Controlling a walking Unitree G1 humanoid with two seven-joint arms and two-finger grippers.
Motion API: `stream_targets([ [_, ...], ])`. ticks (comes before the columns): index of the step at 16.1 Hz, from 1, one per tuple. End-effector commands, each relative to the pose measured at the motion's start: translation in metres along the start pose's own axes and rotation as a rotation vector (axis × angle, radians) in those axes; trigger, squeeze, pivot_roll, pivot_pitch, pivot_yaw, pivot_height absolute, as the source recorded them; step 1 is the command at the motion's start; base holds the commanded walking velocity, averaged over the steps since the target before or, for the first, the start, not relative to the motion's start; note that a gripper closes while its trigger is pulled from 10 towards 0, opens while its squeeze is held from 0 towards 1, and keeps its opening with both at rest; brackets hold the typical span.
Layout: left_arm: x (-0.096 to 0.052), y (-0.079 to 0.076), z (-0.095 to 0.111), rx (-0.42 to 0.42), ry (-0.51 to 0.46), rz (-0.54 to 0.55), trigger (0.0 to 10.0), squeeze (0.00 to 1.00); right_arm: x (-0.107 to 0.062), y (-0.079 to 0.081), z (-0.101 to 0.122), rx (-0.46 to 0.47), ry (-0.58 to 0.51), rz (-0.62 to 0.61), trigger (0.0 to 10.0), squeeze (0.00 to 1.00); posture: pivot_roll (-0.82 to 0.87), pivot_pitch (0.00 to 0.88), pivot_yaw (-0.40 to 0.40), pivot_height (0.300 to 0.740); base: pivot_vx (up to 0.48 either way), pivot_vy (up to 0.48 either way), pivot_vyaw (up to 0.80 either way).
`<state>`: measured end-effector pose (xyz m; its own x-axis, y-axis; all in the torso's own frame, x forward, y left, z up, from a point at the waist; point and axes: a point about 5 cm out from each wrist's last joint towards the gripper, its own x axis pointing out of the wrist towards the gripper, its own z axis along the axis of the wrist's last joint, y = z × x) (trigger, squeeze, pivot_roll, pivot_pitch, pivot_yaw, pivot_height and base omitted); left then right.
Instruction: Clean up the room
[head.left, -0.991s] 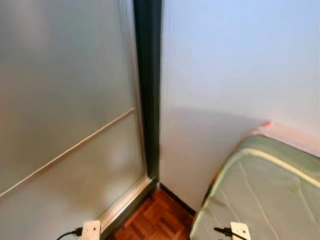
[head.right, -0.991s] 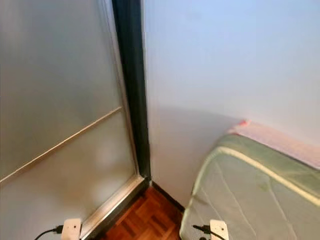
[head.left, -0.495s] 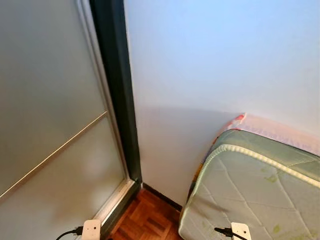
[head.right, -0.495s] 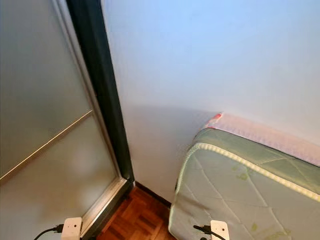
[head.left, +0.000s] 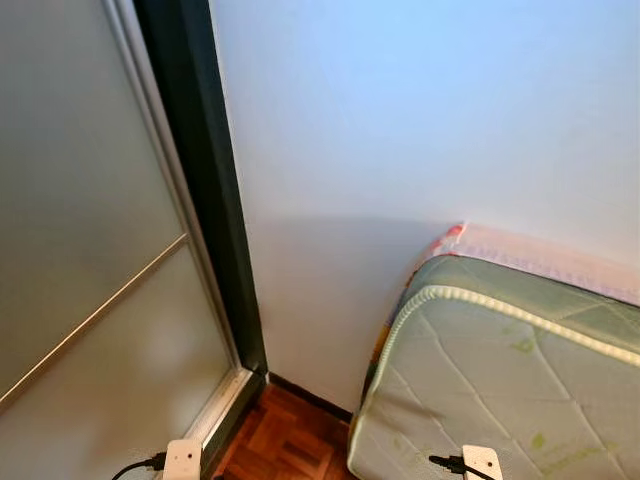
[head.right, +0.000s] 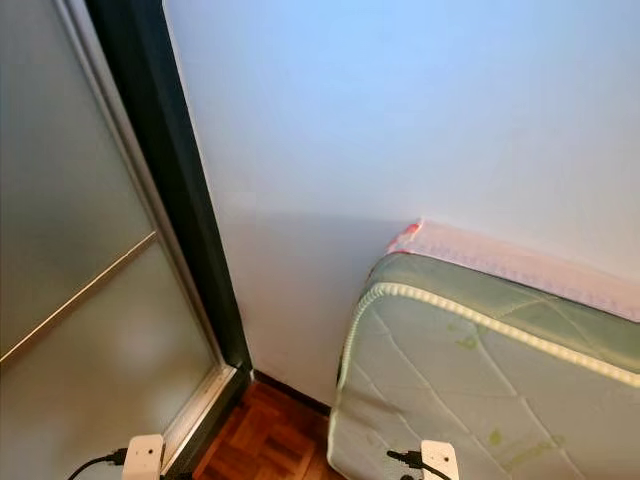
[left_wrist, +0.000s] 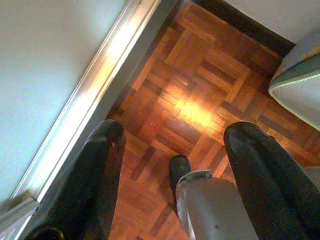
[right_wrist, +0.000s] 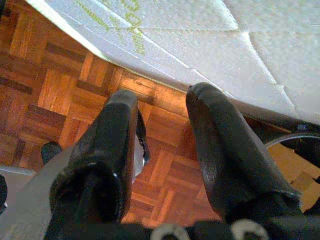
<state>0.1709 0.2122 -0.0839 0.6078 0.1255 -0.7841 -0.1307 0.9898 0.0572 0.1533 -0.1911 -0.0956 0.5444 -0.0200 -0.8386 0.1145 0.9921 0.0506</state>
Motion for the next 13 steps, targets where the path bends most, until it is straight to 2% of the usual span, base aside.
stream_targets([
  [1, -0.0134, 0.0015, -0.0411, 0.102, 0.076, -0.037, 10.0, 0.0, -0.0015, -0.0022, 0.0027, -0.001, -0.015, 0.121, 10.0, 0.0, 0.12, 0.0, -0.144, 0.74, 0.0, 0.0, -0.72],
  [9, -0.0134, 0.0063, -0.0399, 0.115, 0.071, -0.03, 10.0, 0.0, -0.001, 0.002, 0.0022, -0.01, -0.012, 0.13, 10.0, 0.0, 0.12, 0.0, -0.131, 0.74, 0.0, 0.0, -0.72],
  [11, -0.0133, 0.0064, -0.039, 0.115, 0.067, -0.031, 10.0, 0.0, -0.0007, 0.0021, 0.0032, -0.048, -0.005, 0.136, 10.0, 0.0, 0.12, 0.0, -0.13, 0.74, 0.0, 0.0, -0.72],
  [13, -0.0132, 0.006, -0.0388, 0.111, 0.064, -0.027, 10.0, 0.0, -0.0007, 0.002, 0.0037, -0.044, -0.007, 0.137, 10.0, 0.0, 0.12, 0.0, -0.133, 0.74, 0.0, 0.0, -0.73],
])
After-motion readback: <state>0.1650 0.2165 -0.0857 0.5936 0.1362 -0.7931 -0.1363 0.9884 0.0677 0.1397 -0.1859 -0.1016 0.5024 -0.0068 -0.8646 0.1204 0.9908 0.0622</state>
